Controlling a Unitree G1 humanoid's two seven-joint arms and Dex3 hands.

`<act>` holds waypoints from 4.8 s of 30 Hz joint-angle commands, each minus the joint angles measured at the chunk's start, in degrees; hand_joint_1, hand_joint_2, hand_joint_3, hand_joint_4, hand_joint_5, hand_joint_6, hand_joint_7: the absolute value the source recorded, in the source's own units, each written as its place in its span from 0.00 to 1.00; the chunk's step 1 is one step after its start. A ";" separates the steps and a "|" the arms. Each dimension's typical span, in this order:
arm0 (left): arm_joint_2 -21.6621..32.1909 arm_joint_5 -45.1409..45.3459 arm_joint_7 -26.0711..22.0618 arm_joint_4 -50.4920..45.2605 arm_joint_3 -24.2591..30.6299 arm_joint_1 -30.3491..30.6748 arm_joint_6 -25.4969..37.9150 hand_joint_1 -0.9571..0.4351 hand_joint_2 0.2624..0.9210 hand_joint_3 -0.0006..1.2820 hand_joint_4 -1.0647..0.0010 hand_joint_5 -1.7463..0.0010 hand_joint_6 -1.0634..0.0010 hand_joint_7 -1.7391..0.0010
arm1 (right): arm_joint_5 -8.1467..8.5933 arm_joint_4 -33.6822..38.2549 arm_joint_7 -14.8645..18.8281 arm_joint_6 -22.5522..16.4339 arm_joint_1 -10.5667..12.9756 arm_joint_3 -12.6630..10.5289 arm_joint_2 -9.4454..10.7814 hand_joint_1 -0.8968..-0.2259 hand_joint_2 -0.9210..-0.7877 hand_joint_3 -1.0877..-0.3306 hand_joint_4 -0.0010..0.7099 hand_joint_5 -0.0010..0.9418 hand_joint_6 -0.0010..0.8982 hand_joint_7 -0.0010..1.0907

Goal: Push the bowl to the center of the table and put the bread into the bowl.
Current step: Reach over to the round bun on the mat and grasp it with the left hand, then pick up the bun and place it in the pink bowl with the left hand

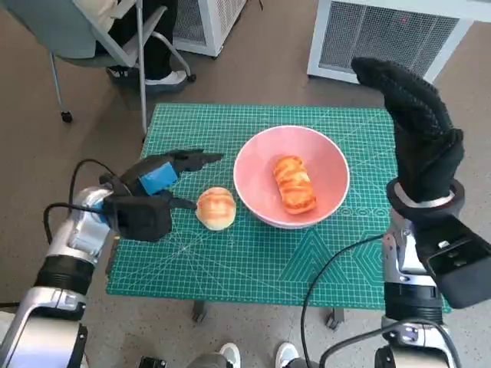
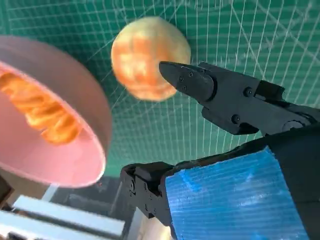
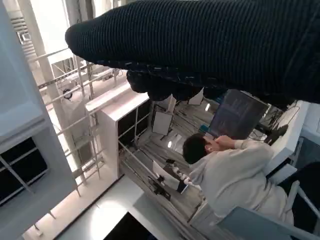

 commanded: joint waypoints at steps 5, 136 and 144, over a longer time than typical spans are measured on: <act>-1.16 1.16 0.82 2.85 -1.15 0.24 0.66 0.50 0.90 0.01 0.71 1.00 0.64 1.00 | 0.59 0.08 0.02 0.79 1.16 -0.05 0.12 0.43 0.00 0.50 0.45 0.00 0.06 0.57; -13.00 -7.40 -14.98 -7.96 -0.22 -19.30 15.34 0.42 1.00 0.08 1.00 1.00 0.83 0.98 | -3.03 -1.29 -4.90 0.55 1.01 -0.82 0.26 0.45 0.00 0.50 0.45 0.00 0.05 0.57; -14.93 -14.32 -7.72 -9.21 6.85 -17.15 7.51 0.43 1.00 0.11 0.85 0.97 0.68 0.94 | -3.47 -2.50 -5.58 1.47 0.52 -0.76 0.17 0.45 0.00 0.50 0.45 0.00 0.05 0.57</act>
